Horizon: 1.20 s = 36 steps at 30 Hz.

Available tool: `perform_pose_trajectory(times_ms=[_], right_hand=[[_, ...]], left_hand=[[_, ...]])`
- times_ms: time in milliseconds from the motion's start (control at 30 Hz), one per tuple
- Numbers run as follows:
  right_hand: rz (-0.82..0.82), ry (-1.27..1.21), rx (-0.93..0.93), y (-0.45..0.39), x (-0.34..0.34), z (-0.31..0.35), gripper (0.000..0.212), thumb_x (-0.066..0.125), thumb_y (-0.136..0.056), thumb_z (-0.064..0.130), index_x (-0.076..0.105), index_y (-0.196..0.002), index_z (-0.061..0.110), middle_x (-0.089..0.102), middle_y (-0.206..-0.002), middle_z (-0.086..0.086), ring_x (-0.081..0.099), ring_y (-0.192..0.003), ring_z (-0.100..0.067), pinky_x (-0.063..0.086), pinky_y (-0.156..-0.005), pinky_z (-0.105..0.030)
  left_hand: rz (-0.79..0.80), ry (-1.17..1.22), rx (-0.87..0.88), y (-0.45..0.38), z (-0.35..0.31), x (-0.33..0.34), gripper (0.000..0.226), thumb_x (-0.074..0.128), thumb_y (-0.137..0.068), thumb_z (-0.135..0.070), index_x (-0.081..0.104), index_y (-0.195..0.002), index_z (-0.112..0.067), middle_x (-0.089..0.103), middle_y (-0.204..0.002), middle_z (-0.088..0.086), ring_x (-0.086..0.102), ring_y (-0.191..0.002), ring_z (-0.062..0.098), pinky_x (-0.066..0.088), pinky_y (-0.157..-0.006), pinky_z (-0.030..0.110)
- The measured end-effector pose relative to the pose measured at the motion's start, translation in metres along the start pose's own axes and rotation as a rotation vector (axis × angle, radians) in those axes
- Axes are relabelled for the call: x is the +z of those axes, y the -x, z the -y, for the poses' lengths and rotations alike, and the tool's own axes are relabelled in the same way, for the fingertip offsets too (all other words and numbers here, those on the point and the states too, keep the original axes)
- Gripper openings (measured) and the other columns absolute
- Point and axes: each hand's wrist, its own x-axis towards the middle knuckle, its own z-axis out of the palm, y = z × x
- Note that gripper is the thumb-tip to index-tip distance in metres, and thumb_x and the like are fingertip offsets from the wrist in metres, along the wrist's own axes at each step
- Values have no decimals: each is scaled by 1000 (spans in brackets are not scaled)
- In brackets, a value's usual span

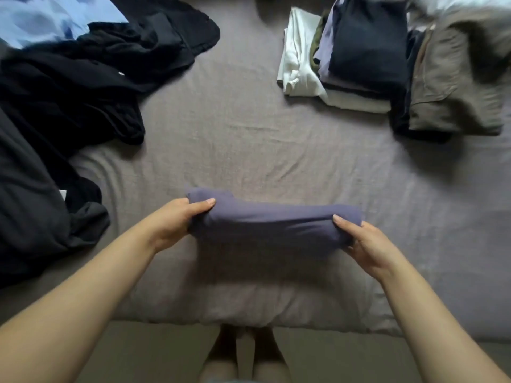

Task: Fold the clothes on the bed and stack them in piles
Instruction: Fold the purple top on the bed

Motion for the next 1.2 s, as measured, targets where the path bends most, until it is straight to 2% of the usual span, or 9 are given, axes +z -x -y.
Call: perform_pose_trajectory(times_ms=[200, 300, 433, 533, 667, 900, 967, 1067, 1200], right_hand=[[47, -61, -293, 25, 13, 52, 96, 93, -24, 54, 65, -104, 10, 75, -97, -2, 70, -91, -10, 56, -73, -20], [-25, -63, -305, 20, 7, 36, 84, 88, -41, 59, 64, -105, 8, 75, -95, 2, 69, -91, -7, 56, -81, -21], [-222, 232, -193, -10, -11, -38, 27, 67, -86, 24, 68, -97, 0, 72, -82, 0, 62, -80, -9, 52, -69, -16], [-282, 460, -74, -21, -21, -94, 22, 67, -89, 20, 69, -88, -2, 67, -81, -8, 55, -83, -13, 42, -52, -7], [-488, 569, -44, -23, -15, -106, 35, 68, -86, 35, 60, -75, 3, 60, -68, -9, 57, -73, -20, 38, -59, -29], [-534, 414, 104, -39, 5, -98, 59, 84, -65, 43, 64, -102, 1, 68, -102, -16, 65, -95, -29, 53, -83, -38], [-462, 261, 165, -41, 12, -90, 53, 82, -73, 23, 61, -113, -6, 67, -111, -17, 65, -100, -30, 52, -74, -34], [-450, 253, 129, -28, 22, -73, 53, 77, -78, 13, 56, -124, -5, 64, -118, -14, 61, -107, -30, 48, -81, -31], [-448, 531, -273, 5, 56, -53, 26, 74, -80, 13, 62, -103, 10, 67, -103, -7, 63, -101, -26, 46, -84, -31]], left_hand=[[-63, 126, 212, 17, -49, 7, 41, 50, -95, -42, 56, -122, -12, 64, -115, 9, 62, -105, 15, 48, -95, 32], [-148, 98, 266, 16, -37, 6, 66, 61, -78, -60, 48, -128, -19, 63, -113, -4, 58, -107, 7, 40, -100, 27], [-286, -106, 226, 2, 33, 14, 18, 61, -92, -28, 63, -103, -14, 67, -95, 3, 60, -93, 11, 44, -81, 23], [-409, -238, 157, -11, 94, 15, 17, 65, -90, -19, 67, -82, -4, 66, -79, 9, 54, -82, 12, 43, -59, 18], [-515, -250, 172, -15, 114, 18, 22, 63, -91, -17, 64, -77, 0, 59, -69, 6, 47, -65, 9, 37, -51, 14], [-840, -297, 65, -28, 92, 24, 33, 64, -89, -20, 58, -115, -1, 63, -108, 21, 59, -102, 36, 43, -89, 39], [-881, -588, 329, -21, 86, 38, 36, 60, -87, -20, 57, -120, -5, 58, -114, 19, 55, -104, 37, 42, -91, 43], [-487, -934, 783, -9, 89, 70, 39, 45, -85, -31, 64, -114, -12, 65, -110, 7, 61, -101, 30, 50, -86, 42], [21, -1197, 614, 0, 108, 108, 75, 11, -81, -52, 34, -147, -25, 35, -152, -5, 31, -141, 16, 23, -114, 35]])
